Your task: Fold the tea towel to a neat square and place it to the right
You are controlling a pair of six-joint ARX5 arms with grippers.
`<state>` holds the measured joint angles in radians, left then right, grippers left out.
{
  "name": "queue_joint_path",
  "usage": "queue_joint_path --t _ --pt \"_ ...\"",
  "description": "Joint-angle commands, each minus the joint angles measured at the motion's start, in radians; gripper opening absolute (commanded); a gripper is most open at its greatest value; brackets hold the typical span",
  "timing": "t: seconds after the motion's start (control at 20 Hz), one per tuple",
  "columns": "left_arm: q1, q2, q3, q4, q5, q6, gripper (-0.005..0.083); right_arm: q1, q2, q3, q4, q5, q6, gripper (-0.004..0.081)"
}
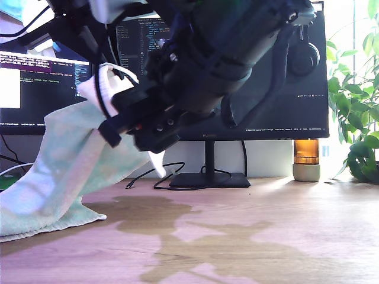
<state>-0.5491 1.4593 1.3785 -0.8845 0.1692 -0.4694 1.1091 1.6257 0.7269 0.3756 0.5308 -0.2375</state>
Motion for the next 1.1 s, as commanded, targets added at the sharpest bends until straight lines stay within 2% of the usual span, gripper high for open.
queue_joint_path --t 0.0,0.2,0.45,0.7,0.8,0.95,1.05 --pt "0.000 -0.002 -0.002 0.014 0.007 -0.006 -0.0019 0.019 0.048 -0.016 0.023 -0.002 -0.014 0.0367" --pt "0.000 -0.002 -0.002 0.015 0.007 -0.002 -0.0019 0.023 0.059 -0.016 0.058 0.000 -0.042 0.0316" --pt "0.006 -0.002 -0.002 0.014 0.007 0.000 -0.0019 0.020 0.058 -0.016 0.095 0.004 -0.106 0.0310" --pt "0.028 -0.003 -0.002 0.010 0.011 0.007 -0.0019 -0.002 0.058 -0.010 0.114 0.007 -0.141 0.0263" --pt "0.037 -0.003 -0.002 0.009 0.011 0.025 -0.0019 -0.012 0.058 -0.004 0.117 0.006 -0.156 0.0204" --pt "0.039 -0.002 -0.002 0.009 0.029 0.027 -0.0019 -0.022 0.058 0.008 0.143 -0.002 -0.190 0.0016" --pt "0.039 -0.002 -0.002 0.009 0.033 0.033 -0.0019 -0.022 0.058 0.023 0.154 -0.005 -0.214 -0.0011"
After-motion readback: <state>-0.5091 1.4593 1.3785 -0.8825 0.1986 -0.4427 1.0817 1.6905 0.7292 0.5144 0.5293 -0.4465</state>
